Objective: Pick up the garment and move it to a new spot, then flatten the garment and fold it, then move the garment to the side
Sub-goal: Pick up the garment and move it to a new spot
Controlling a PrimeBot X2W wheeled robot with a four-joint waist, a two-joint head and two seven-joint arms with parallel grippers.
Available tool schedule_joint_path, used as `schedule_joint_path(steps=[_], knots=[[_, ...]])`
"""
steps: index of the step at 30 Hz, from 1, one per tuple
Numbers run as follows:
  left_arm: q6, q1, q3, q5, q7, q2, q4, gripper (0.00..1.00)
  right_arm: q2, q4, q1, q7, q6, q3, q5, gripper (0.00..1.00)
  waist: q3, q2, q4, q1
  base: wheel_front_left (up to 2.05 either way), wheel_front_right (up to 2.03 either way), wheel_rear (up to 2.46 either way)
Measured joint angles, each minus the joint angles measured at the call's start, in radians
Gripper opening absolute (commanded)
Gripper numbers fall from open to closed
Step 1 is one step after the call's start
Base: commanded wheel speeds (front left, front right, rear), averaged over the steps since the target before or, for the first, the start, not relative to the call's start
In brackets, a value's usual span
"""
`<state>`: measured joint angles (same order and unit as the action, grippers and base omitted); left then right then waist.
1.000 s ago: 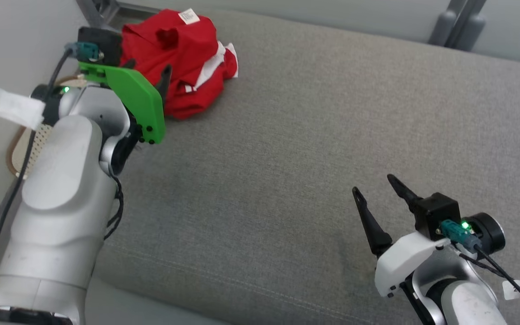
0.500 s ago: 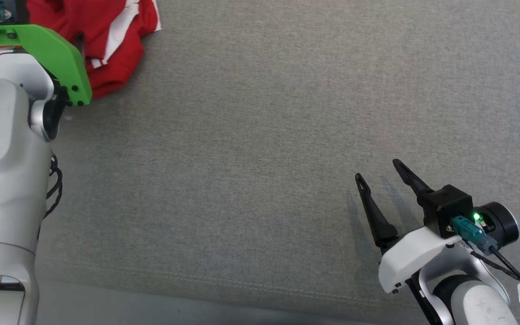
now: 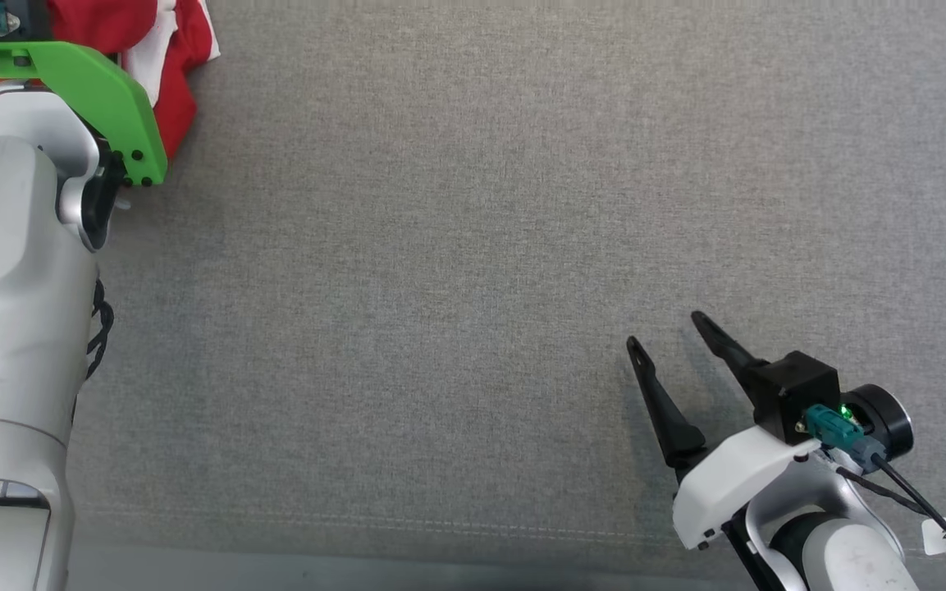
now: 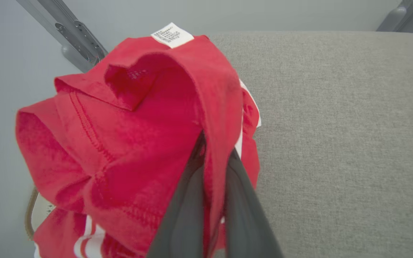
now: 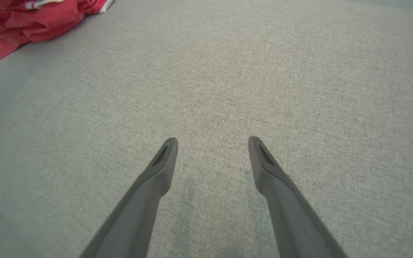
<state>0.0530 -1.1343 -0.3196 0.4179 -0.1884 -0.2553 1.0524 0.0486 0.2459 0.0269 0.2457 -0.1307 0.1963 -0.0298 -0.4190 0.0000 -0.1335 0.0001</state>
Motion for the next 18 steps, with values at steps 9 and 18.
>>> schedule_joint_path(steps=[9, 18], knots=[[0.013, -0.024, -0.036, -0.030, 0.061, -0.008, 0.001, 0.00, 0.000, -0.091, -0.007, -0.035, 0.000, 0.025, -0.068, 1.00, 0.120, 0.0000, 0.002, -0.0001, 0.00, 0.00, 0.00], [0.053, -0.045, -0.100, -0.031, 0.073, 0.095, -0.034, 0.00, 0.000, -0.187, -0.072, -0.071, 0.000, 0.050, -0.138, 1.00, 0.293, 0.0000, 0.035, -0.0002, 0.00, 0.00, 0.00]])
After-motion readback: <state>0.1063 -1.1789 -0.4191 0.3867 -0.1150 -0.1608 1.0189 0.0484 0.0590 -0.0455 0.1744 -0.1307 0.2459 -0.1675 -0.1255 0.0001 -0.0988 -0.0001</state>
